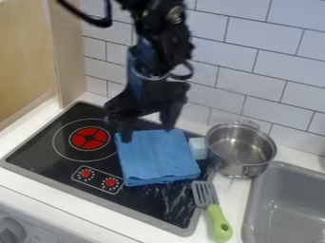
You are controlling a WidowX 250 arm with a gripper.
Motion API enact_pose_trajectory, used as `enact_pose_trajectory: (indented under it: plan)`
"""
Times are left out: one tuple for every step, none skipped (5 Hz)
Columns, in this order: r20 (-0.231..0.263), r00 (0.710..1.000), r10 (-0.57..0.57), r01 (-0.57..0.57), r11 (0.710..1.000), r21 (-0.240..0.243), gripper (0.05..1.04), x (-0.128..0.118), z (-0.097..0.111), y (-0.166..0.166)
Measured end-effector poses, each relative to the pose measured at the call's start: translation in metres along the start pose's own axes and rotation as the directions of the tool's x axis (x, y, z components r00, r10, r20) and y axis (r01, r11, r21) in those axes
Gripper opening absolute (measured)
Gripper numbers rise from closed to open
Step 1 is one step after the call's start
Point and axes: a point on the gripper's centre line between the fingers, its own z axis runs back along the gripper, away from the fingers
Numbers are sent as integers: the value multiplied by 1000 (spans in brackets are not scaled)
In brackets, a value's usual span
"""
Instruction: Move the blue cloth to the top of the left burner
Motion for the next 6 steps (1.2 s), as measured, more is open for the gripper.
enact_pose_trajectory:
  plan:
    - [-38,999,11,-11,1000,18,999,-3,-15,1]
    - [-62,998,18,-16,1000,25,999,-5,-29,-4]
    - [-75,997,15,-12,999,40,999,-4,-39,-10]
    - [-82,997,11,-7,999,48,999,-7,-45,-16]
    - [-79,997,20,-16,998,56,999,-4,-47,-19]
    - [-84,996,27,-22,998,59,999,-6,-51,-20]
